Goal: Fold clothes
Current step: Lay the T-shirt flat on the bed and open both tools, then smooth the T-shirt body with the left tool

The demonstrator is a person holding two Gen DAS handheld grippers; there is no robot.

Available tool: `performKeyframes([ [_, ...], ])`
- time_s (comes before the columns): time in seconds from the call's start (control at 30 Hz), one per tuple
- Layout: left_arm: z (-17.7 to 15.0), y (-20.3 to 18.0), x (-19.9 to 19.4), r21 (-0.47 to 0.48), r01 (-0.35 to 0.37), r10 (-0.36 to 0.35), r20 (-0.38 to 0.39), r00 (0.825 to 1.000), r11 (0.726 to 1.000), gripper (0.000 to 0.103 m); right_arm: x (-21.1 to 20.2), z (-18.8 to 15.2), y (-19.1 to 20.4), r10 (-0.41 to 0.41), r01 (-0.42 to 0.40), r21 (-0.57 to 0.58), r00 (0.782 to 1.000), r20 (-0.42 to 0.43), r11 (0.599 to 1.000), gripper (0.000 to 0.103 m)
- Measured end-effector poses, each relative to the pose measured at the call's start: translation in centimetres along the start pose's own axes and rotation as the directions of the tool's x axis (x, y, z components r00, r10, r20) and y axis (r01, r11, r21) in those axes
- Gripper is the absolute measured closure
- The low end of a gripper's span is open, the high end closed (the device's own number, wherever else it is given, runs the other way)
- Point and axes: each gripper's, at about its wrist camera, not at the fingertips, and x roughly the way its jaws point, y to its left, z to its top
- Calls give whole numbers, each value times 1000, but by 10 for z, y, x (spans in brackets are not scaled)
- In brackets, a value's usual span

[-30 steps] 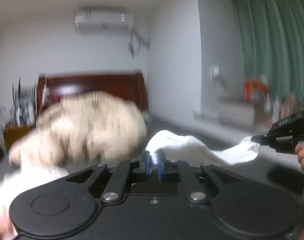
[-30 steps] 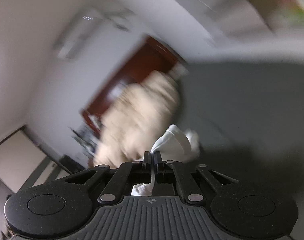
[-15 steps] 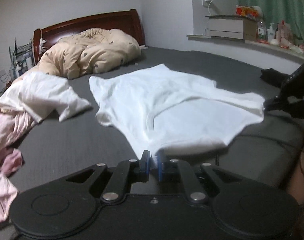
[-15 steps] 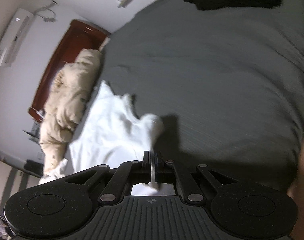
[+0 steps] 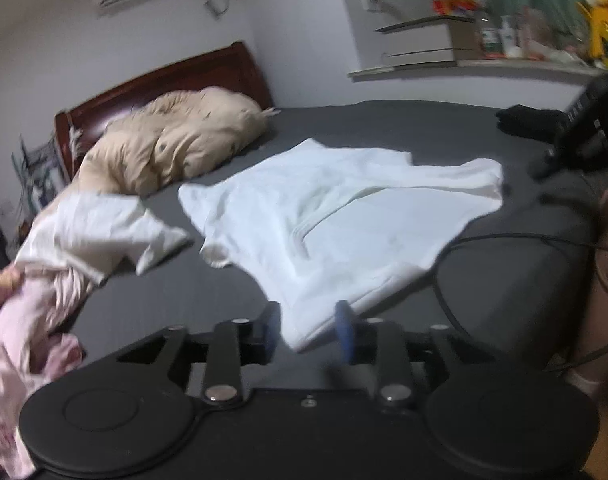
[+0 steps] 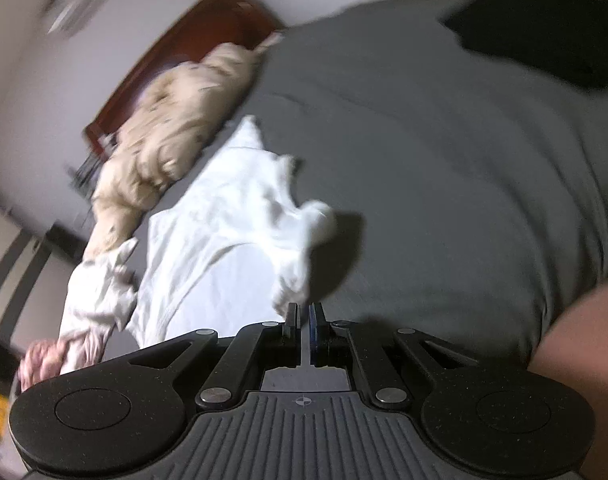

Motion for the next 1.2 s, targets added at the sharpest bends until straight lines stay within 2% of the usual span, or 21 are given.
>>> performKeyframes([
  [0.1, 4, -8, 8, 50, -1, 1, -4, 1000, 999, 65, -14, 8, 8, 70, -70, -55, 997, -14, 996, 98],
  [0.2, 5, -17, 20, 94, 6, -5, -15, 1000, 996, 64, -37, 15, 17, 83, -84, -133, 996, -17, 988, 94],
  [0.23, 5, -20, 25, 107, 10, -8, -19, 1000, 994, 64, -47, 17, 20, 82, -83, -163, 997, -14, 983, 80],
  [0.27, 5, -23, 29, 122, 11, -8, -24, 1000, 992, 64, -59, 18, 23, 78, -77, -193, 997, -4, 978, 51],
  [0.33, 6, -29, 37, 165, 5, 0, -34, 999, 986, 64, -87, 18, 25, 68, -52, -226, 996, 60, 973, 18],
  [0.4, 6, -34, 44, 208, 3, 4, -34, 999, 978, 64, -114, 17, 25, 80, -57, -223, 992, 94, 973, 17],
  [0.5, 5, -41, 49, 267, 20, -15, -19, 1000, 963, 64, -143, 17, 30, 99, -79, -227, 992, 80, 971, 17],
  [0.63, 4, -47, 52, 346, 31, -35, 7, 999, 938, 65, -179, 7, 47, 71, -53, -298, 996, 49, 953, 17],
  [0.73, 6, -47, 54, 348, 48, -55, 11, 998, 936, 67, -199, -4, 62, 81, -72, -324, 997, 12, 943, 17],
  [0.83, 8, -48, 55, 355, 61, -70, 11, 998, 933, 68, -208, -12, 75, 132, -133, -301, 991, -24, 944, 17],
  [0.97, 9, -47, 57, 363, 82, -89, 1, 996, 928, 68, -200, -15, 89, 221, -232, -252, 973, -73, 939, 17],
  [1.07, 12, -41, 59, 324, 118, -122, -8, 993, 939, 70, -179, -15, 97, 213, -231, -257, 972, -97, 938, 17],
  [1.2, 15, -31, 63, 247, 188, -188, -26, 982, 950, 88, -140, -15, 97, 193, -222, -255, 972, -134, 941, 17],
])
